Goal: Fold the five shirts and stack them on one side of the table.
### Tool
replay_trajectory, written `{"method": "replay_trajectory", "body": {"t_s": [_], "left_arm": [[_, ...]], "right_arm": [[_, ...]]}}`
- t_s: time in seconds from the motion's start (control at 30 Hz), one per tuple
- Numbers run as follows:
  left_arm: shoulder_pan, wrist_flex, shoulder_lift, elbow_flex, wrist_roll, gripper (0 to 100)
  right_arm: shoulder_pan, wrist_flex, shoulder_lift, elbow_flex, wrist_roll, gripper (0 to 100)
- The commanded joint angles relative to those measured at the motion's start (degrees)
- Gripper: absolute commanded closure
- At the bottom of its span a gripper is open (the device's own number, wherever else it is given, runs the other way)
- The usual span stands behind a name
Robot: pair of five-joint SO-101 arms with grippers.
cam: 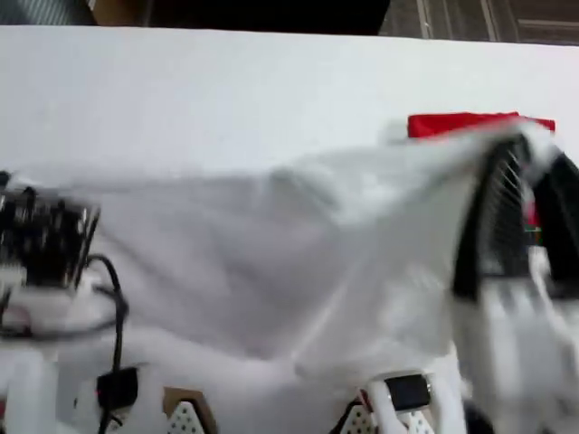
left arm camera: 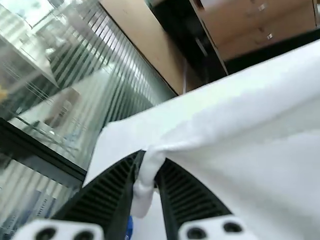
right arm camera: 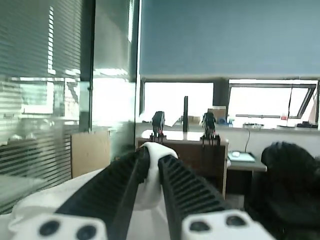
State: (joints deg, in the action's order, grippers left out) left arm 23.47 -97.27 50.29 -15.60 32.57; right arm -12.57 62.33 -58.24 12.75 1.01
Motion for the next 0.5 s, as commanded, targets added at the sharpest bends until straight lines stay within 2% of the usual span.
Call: {"method": "replay_trajectory", "body": {"t_s": [0.0,0.13,0.4,0.47], "left_arm": [[0.5,6.3,-0.6,8.7,-0.4,98],[0.5,13.9,-0.7,18.2,-0.4,98],[0.3,35.3,-0.9,36.4,-0.3,98],[0.2,40.3,-0.9,40.9,1.6,98]], "right_arm": [[0.3,-1.9,4.8,-4.3,0.3,97.7],[0.3,-5.1,7.3,-11.4,0.5,97.7],[0.7,-17.3,11.0,-26.9,0.6,97.7],[0.7,-20.0,12.5,-29.2,0.6,97.7]]}}
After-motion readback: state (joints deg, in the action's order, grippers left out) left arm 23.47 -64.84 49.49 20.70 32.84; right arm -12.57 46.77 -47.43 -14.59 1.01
